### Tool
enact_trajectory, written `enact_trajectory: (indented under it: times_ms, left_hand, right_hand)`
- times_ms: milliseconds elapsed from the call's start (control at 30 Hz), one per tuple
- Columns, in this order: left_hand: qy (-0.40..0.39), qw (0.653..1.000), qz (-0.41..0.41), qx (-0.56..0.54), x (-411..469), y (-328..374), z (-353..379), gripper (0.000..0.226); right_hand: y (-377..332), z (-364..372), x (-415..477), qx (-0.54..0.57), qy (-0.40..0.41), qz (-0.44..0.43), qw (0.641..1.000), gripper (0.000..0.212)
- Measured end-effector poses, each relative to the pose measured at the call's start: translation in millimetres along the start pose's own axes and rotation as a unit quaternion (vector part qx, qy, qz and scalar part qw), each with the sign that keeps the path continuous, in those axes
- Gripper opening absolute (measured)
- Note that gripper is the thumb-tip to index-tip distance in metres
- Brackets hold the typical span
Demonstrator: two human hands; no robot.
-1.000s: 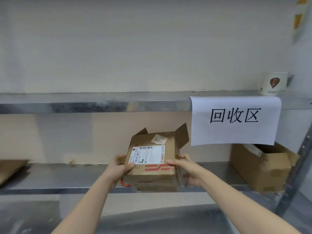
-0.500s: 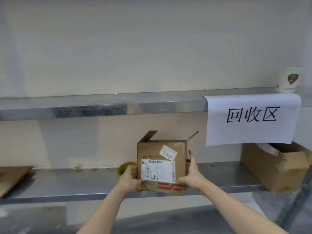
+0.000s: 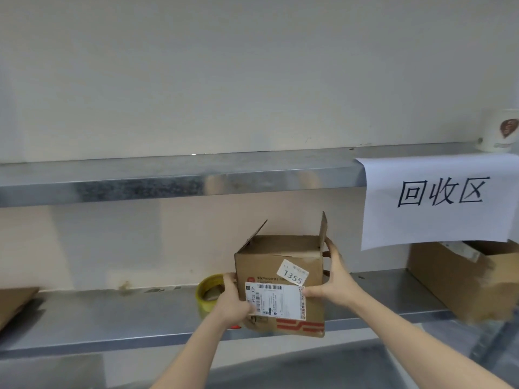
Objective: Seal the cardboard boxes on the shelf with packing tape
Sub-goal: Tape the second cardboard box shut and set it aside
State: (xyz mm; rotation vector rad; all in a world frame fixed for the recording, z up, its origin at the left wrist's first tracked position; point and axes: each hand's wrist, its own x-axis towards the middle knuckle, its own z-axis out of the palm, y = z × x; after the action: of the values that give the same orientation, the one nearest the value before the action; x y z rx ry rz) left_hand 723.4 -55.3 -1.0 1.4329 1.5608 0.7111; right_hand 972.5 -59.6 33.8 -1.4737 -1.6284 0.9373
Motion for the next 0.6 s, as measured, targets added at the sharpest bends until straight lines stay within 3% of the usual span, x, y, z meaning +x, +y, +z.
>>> enact_trajectory:
  times_ms: [100,233,400,533,600]
  left_hand:
    - [0.008,1.0,-0.004,-0.019,6.4,-5.5,-0.4,0.074]
    - [0.005,1.0,-0.009,0.01,8.7,-6.9,-4.3,0.074]
    - [0.004,0.999,0.004,0.051,11.6,-4.2,-3.5,0.077]
    - [0.003,0.998,0.01,0.07,13.2,-0.9,-6.0,0.087]
    - [0.0,0.995,-0.009,0.102,12.6,1.3,-7.0,0.092]
  right_hand:
    - [1.9,-4.1,0.4,0.018,0.014,-0.001,1.0,0.126]
    - [3.3,-11.4,0.5,-0.02,0.0,-0.031,0.999,0.142]
    - [-5.7,-13.2,-0.1,-0.144,-0.037,-0.092,0.985,0.13]
    - [-21.2,-19.7,3.7,-0.254,-0.027,-0.149,0.955,0.133]
    - [-24.9,-25.5,10.0,-0.329,-0.049,-0.147,0.932,0.122]
